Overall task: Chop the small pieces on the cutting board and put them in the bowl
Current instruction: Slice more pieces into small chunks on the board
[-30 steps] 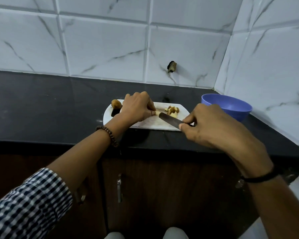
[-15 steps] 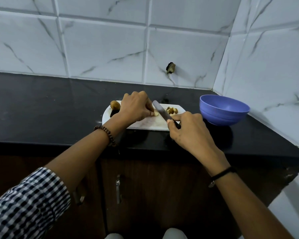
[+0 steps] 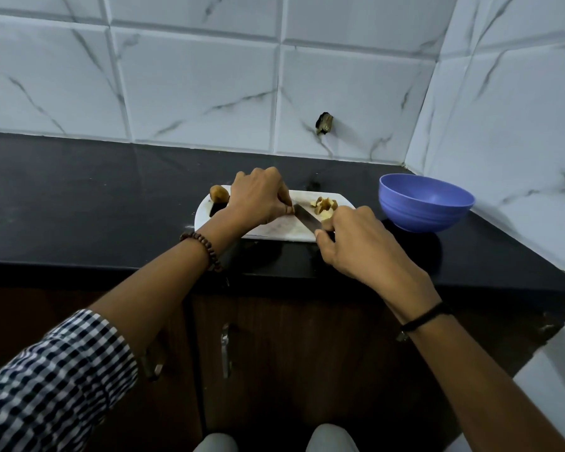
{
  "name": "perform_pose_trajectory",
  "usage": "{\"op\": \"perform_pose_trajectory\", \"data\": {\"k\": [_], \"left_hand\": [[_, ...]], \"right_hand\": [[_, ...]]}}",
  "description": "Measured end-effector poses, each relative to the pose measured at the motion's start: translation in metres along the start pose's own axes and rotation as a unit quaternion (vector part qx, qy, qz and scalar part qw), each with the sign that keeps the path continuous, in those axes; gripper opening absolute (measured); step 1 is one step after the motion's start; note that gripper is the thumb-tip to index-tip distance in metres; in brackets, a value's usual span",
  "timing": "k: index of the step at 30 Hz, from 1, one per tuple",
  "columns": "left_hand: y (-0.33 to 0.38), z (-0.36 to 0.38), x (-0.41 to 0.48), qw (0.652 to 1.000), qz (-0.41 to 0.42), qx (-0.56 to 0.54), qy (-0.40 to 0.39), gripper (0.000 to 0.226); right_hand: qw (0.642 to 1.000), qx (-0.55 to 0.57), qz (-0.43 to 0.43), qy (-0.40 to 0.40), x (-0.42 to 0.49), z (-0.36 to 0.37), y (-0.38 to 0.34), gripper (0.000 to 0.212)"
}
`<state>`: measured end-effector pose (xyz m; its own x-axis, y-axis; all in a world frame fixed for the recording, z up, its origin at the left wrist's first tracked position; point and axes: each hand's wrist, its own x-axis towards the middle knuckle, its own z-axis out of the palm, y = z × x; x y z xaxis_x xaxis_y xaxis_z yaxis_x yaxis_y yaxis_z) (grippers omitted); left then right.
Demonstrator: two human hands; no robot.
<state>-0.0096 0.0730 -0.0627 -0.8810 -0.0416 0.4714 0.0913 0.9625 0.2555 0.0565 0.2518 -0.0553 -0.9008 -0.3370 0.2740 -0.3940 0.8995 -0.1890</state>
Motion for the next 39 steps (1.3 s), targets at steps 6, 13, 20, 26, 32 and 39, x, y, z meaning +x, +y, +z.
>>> {"op": "perform_pose_trajectory", "data": {"k": [6,13,20,26,32,39], "left_hand": [[-0.004,-0.001,-0.005,1.000,0.006,-0.012,0.002,0.017],[-0.007,-0.005,-0.010,1.000,0.007,-0.016,-0.021,0.014],[-0.028,-0.020,-0.013,0.999,-0.019,-0.036,-0.016,0.033],[-0.047,-0.025,-0.015,0.998,0.004,-0.066,-0.017,0.025],[-0.049,-0.014,-0.016,0.998,0.049,-0.018,-0.031,0.019],[-0.032,-0.008,-0.011,0.997,0.033,-0.058,-0.048,0.018]], "right_hand": [[0.999,-0.036,-0.012,-0.022,-0.018,-0.024,0.002,0.024],[1.000,0.001,0.002,0.006,-0.026,-0.041,0.013,0.030],[0.998,0.028,0.004,0.056,-0.020,-0.006,0.002,0.031],[0.999,0.007,0.005,0.031,-0.017,0.003,-0.003,0.031],[0.997,0.003,0.043,0.060,-0.017,0.001,0.013,0.030],[0.994,0.054,0.017,0.092,-0.018,0.000,0.013,0.033]]}}
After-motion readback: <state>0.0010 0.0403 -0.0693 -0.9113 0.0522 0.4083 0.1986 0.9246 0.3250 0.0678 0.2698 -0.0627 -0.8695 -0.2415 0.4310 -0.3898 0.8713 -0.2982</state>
